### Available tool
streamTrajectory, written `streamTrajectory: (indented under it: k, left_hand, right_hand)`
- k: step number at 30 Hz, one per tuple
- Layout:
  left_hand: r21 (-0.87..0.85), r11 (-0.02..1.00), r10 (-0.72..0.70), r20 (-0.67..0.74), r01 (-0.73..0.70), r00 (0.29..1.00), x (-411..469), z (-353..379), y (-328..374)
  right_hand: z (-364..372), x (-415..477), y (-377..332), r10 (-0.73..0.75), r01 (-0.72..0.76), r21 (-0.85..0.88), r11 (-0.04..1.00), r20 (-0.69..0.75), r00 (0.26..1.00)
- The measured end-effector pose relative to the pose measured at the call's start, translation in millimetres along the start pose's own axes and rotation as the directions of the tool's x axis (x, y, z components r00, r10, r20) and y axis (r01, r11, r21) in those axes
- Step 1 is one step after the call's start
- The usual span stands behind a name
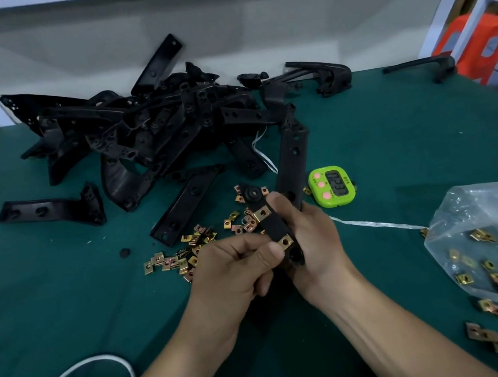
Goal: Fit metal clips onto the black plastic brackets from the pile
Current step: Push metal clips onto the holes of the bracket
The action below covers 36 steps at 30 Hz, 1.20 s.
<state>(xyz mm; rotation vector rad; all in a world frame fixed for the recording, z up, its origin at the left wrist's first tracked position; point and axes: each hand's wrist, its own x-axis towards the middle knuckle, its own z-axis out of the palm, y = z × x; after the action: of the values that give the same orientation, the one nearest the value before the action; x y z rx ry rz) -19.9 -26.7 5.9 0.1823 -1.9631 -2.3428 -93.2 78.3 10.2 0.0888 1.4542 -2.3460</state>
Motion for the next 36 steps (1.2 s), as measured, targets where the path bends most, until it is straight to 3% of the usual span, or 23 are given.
streamTrajectory:
  k: [5,8,13,17,19,21,25,27,32,36]
  left_hand:
    - [0.283,0.955,0.141,-0.151,-0.094,0.978,-2,6,3]
    - [0.445,0.883,0.2,-0.076,-0.146,0.977,-10,20,11]
    - [0.52,0.845,0.184,-0.072,-0.121,0.98,-16,31,30]
    - [0.578,0.789,0.29,-0.055,-0.207,0.955,-21,48,47]
    - [0.541,0.802,0.312,-0.014,-0.255,0.95,-19,65,55]
    - [0.503,0.824,0.286,0.029,-0.261,0.958,-12,87,62]
    - [0.202,0.975,0.091,0.027,-0.095,0.995,10,139,66]
    - [0.104,0.994,0.006,0.09,-0.016,0.996,18,166,66]
    - [0.102,0.995,-0.037,0.33,0.004,0.943,22,252,66]
    - [0.074,0.997,-0.053,0.403,0.025,0.914,14,335,63]
  right_hand:
    - [-4,2,-9,-0.103,0.086,-0.174,0.981,-0.092,0.99]
    - [-7,-1,-11,-0.24,0.173,-0.311,0.935,-0.191,0.952]
    - [-4,-12,-10,-0.404,0.287,-0.372,0.883,-0.287,0.869]
    - [-8,-20,-30,-0.49,0.368,-0.37,0.853,-0.324,0.809]
    - [-17,-29,-47,-0.478,0.392,-0.291,0.873,-0.342,0.809]
    - [-34,-39,-67,-0.49,0.389,-0.323,0.863,-0.339,0.803]
    - [-86,-63,-106,-0.286,0.168,-0.32,0.932,-0.369,0.885]
    - [-117,-85,-126,-0.192,0.091,-0.278,0.956,-0.364,0.911]
    - [-188,-150,-165,-0.216,0.154,-0.189,0.97,-0.377,0.901]
    - [-239,-182,-182,-0.196,0.223,-0.016,0.975,-0.538,0.82]
